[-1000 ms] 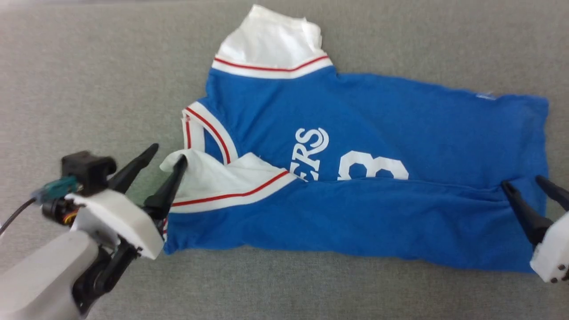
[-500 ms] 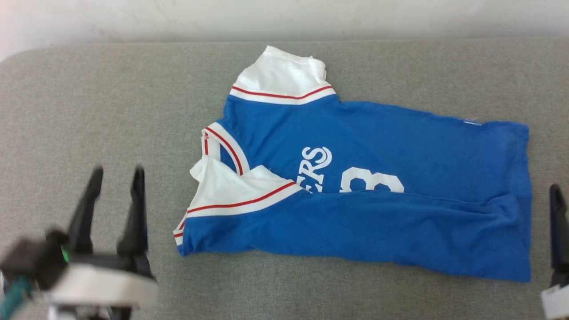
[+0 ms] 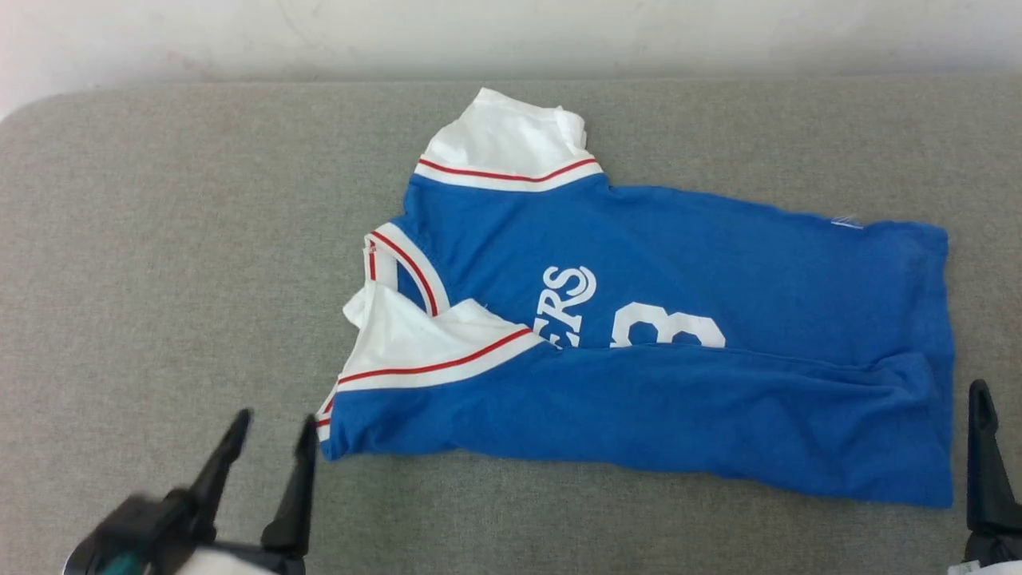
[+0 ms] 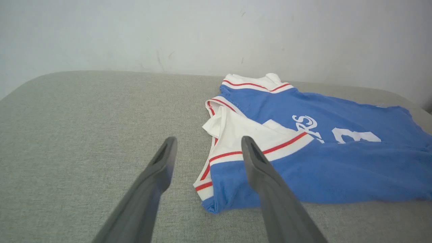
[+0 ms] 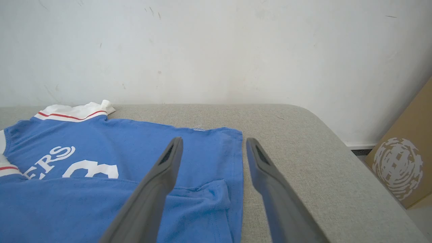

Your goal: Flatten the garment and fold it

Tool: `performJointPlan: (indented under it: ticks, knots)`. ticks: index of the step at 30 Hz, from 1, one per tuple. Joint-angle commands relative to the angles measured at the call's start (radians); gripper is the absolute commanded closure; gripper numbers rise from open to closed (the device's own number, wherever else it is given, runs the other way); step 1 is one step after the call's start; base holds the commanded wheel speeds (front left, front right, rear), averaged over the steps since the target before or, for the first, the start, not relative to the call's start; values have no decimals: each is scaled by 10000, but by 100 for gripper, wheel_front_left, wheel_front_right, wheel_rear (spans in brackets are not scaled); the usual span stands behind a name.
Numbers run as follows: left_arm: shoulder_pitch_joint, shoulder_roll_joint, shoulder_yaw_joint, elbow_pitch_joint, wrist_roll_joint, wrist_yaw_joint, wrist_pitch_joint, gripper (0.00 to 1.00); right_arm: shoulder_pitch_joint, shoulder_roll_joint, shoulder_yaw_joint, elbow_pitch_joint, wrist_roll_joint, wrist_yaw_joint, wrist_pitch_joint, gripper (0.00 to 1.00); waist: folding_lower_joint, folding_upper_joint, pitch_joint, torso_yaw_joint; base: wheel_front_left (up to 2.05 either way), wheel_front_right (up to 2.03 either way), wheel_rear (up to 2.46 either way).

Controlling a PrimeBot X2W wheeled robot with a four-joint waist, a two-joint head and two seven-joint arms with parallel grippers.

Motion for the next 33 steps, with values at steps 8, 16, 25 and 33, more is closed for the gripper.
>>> performJointPlan:
  ticks: [8, 16, 25, 33]
  knots:
    - [-1769, 847, -710, 550, -868, -856, 3308, 0, -388, 30, 264, 48, -119, -9, 29, 0, 1, 0, 637, -106, 0, 0, 0]
    - [-2331, 1097, -1036, 1273, -1350, -510, 5556, 0, -490, 31, 359, 211, -124, -9, 23, 0, 1, 0, 1166, -393, 0, 0, 0]
    - [-2774, 535, -1238, 2016, -1876, -656, 5835, 100, -716, 31, 662, 173, -385, -9, 229, 0, 1, 0, 1363, -472, 0, 0, 0]
    - [-2373, 414, -575, 1399, -2214, -251, 5260, 100, -922, 31, 460, -60, -256, -9, 1517, 0, 1, 0, 1177, -380, 0, 0, 0]
